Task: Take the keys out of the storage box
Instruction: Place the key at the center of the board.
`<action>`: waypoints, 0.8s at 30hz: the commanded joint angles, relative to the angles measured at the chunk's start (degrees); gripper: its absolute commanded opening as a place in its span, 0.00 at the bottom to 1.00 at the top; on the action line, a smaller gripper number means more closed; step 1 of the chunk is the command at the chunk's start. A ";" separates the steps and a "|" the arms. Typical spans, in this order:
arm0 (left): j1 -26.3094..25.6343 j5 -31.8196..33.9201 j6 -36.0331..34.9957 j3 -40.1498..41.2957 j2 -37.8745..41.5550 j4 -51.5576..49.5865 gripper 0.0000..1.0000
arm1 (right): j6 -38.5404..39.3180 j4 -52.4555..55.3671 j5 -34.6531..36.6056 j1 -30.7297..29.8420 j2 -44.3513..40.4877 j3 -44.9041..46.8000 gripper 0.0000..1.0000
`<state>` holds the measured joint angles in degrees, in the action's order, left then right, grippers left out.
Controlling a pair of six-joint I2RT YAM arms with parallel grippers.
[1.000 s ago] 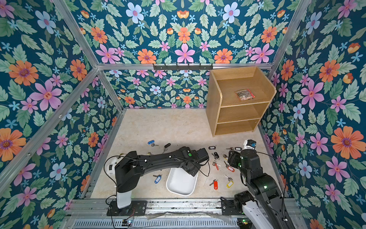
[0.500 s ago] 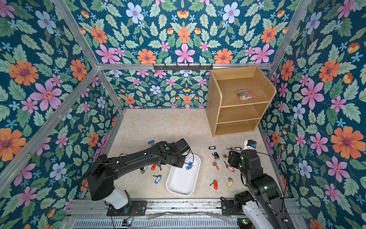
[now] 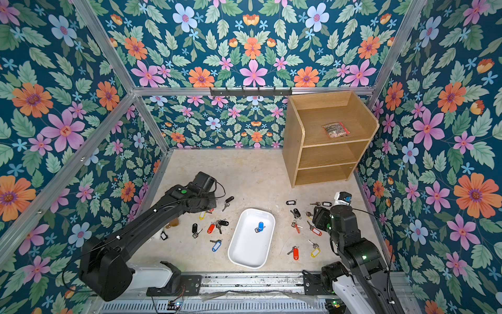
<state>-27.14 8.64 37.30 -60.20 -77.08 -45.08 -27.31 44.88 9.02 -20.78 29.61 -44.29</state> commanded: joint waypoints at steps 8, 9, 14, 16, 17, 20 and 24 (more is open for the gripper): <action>15.45 -1.70 -4.44 0.53 -8.35 3.53 0.00 | -0.11 -1.02 0.71 -0.05 -0.43 0.27 0.63; 16.38 -1.96 -4.54 0.27 -9.16 4.05 0.00 | -0.11 -1.03 0.74 -0.01 -0.51 0.30 0.63; 18.86 -2.56 -4.67 -0.54 -12.40 4.99 0.13 | -0.11 -1.02 0.74 -0.01 -0.69 0.33 0.64; 19.13 -2.57 -4.45 -0.41 -12.73 5.26 0.34 | -0.11 -1.03 0.71 -0.02 -0.73 0.33 0.63; 19.14 -2.66 -4.27 -0.26 -12.60 5.48 0.42 | -0.10 -1.07 0.74 -0.04 -0.71 0.27 0.63; 19.14 -2.64 -3.84 0.26 -11.70 5.62 0.57 | -0.16 -1.03 0.69 -0.05 -0.69 0.31 0.63; 19.07 -4.29 -4.40 0.78 -9.05 5.73 0.61 | -0.11 -1.04 0.65 -0.01 -0.54 0.30 0.64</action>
<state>-7.99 5.80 33.08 -59.51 -87.59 -39.72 -27.31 44.88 9.02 -20.75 28.93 -44.29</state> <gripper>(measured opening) 0.610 0.635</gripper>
